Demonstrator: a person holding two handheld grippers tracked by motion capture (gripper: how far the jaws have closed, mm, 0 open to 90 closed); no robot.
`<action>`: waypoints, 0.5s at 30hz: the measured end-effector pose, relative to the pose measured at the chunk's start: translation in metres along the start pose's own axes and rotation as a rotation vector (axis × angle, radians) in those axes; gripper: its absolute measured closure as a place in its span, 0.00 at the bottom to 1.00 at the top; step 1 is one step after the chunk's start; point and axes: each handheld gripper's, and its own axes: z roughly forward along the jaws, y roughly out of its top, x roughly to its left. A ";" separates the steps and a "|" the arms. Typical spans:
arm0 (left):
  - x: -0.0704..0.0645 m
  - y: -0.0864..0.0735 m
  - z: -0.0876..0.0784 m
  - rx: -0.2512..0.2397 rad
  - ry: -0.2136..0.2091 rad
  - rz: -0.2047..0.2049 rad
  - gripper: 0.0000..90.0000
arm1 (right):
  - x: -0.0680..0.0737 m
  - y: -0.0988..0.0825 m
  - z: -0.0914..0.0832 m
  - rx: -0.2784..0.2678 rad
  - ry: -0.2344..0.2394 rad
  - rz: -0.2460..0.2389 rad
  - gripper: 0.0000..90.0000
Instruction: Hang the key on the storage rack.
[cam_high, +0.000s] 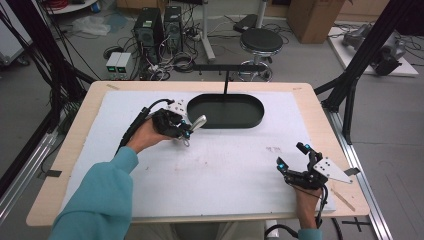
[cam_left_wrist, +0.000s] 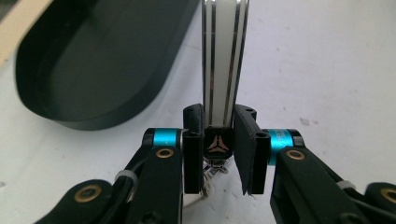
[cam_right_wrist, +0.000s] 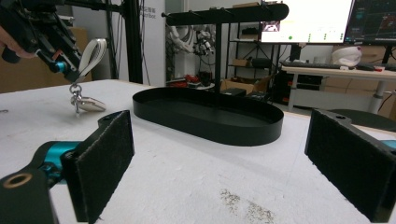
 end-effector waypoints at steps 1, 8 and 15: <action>0.001 0.000 -0.001 -0.018 0.003 -0.012 0.82 | 0.000 0.000 0.000 0.000 0.000 0.000 0.08; 0.007 0.002 -0.009 -0.137 0.007 -0.066 0.82 | 0.000 0.000 0.000 0.000 0.000 -0.001 0.08; 0.012 0.004 -0.016 -0.225 0.004 -0.074 0.82 | 0.000 0.000 0.000 -0.001 -0.001 0.002 0.08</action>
